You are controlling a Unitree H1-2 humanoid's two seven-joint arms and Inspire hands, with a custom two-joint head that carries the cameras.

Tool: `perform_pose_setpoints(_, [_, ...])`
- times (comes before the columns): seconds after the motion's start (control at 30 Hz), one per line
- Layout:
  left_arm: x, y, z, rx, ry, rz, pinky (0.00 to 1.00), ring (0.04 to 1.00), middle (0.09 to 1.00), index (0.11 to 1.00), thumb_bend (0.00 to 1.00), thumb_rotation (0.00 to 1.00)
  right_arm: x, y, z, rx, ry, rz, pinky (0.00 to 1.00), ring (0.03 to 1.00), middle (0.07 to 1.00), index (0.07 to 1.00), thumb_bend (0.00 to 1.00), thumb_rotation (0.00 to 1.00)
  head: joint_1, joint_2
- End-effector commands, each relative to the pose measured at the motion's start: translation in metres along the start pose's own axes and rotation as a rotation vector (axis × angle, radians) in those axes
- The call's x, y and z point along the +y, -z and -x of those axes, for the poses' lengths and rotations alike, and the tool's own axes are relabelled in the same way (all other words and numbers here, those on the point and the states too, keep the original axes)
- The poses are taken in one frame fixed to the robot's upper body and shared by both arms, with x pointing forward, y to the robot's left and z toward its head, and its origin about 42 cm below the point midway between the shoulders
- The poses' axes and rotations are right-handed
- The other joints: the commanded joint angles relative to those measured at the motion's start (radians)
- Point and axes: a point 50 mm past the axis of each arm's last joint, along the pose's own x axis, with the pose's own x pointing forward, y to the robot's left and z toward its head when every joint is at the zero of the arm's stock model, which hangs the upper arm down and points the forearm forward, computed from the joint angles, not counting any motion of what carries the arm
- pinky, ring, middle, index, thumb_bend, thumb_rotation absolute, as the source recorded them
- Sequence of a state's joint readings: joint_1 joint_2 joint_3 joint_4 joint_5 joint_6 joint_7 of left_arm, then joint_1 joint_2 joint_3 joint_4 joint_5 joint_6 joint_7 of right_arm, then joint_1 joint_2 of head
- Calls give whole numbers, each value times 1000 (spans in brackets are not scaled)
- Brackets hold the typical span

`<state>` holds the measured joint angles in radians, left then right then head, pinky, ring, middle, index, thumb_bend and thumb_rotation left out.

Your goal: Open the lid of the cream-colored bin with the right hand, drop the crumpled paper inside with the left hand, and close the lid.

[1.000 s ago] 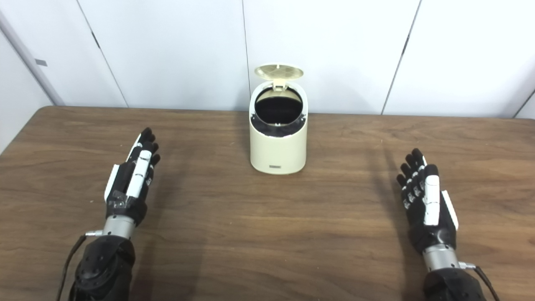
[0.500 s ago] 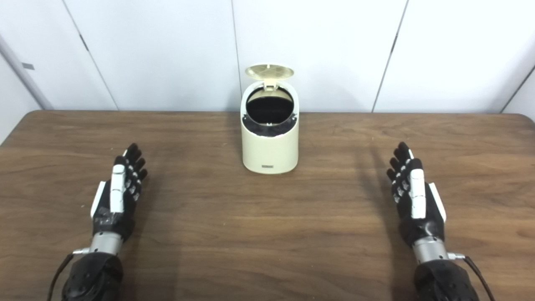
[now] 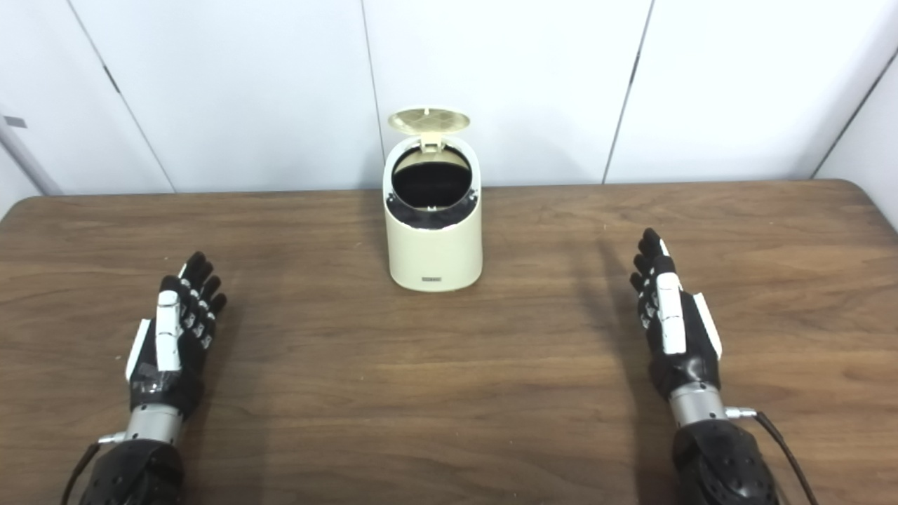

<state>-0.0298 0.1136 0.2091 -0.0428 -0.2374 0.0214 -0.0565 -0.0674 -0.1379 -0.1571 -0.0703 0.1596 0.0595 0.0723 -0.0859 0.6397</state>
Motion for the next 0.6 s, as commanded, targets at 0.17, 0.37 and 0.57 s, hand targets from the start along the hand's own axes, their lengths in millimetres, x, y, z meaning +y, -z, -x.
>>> perform_pose_setpoints(0.17, [7,-12,-9,-61,30,-23,1000,1000,1000,1000,475,1000,8,-13,-11,-94,1,9,1000,1000,1000,974,545,1000,-16,-9])
perform_pose_setpoints(0.37, [10,-10,-10,-62,26,-35,1000,1000,1000,1000,482,1000,12,-7,-12,-93,11,14,1000,1000,1000,968,546,1000,-29,-28])
perform_pose_setpoints(0.57, [11,-8,-10,-55,23,-38,1000,1000,1000,1000,473,1000,14,-3,-10,-86,16,11,1000,1000,1000,965,546,1000,-28,-59])
